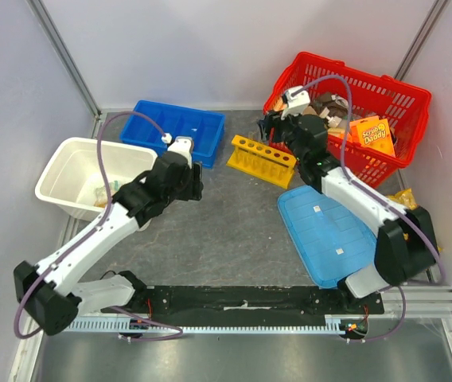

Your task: Organize the chemistry lab equipment

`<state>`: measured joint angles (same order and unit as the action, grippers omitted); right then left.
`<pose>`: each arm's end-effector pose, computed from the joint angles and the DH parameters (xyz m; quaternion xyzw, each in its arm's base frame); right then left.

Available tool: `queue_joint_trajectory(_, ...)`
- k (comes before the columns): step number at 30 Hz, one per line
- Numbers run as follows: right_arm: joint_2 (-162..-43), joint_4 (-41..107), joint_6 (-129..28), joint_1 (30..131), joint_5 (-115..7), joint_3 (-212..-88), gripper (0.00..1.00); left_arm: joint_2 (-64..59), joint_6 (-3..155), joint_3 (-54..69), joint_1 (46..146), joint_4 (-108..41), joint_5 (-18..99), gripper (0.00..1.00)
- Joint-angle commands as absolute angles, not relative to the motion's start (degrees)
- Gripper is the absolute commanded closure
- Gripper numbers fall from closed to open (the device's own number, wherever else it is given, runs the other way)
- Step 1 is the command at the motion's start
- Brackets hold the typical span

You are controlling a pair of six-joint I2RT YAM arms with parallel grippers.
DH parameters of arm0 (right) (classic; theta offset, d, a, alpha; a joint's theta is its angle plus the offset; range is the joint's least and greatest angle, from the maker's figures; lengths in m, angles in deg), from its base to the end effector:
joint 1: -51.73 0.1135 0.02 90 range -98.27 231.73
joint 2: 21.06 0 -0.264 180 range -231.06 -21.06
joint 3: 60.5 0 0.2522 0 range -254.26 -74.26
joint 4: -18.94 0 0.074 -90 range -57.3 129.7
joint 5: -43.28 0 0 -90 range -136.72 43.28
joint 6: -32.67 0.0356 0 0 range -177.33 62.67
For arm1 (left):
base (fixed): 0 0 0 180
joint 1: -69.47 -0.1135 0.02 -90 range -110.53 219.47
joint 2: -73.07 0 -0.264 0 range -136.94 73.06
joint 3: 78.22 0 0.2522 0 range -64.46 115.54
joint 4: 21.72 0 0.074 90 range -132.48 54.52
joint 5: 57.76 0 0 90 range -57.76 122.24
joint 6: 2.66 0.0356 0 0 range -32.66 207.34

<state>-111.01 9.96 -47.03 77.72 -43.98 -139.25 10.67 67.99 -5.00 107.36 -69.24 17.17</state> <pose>0.3393 0.1635 0.3243 -0.0819 0.7160 0.1995 0.6640 0.1890 -0.1354 0.3300 0.0847 0.8839 -0.1101 0.4465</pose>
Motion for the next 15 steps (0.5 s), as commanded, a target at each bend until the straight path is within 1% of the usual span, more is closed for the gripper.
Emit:
queue_joint_trajectory(1, -100.3, 21.6, -42.0, 77.7, -43.4, -138.8, 0.33, 2.2, 59.2, -0.7, 105.9, -71.7, 13.6, 0.36)
queue_joint_trajectory(4, -93.9, 23.1, -41.3, 77.9, -44.5, -134.6, 0.33, -4.5, 57.4, 0.1, 103.8, -70.6, 16.0, 0.40)
queue_joint_trajectory(9, -85.5, 24.0, -41.8, 77.9, -44.6, -129.0, 0.34, -13.2, 56.6, 0.9, 101.4, -70.4, 15.1, 0.43)
queue_joint_trajectory(15, -80.8, 25.6, -41.3, 77.9, -46.5, -127.3, 0.33, -22.2, 56.7, 2.7, 101.3, -70.2, 13.1, 0.47)
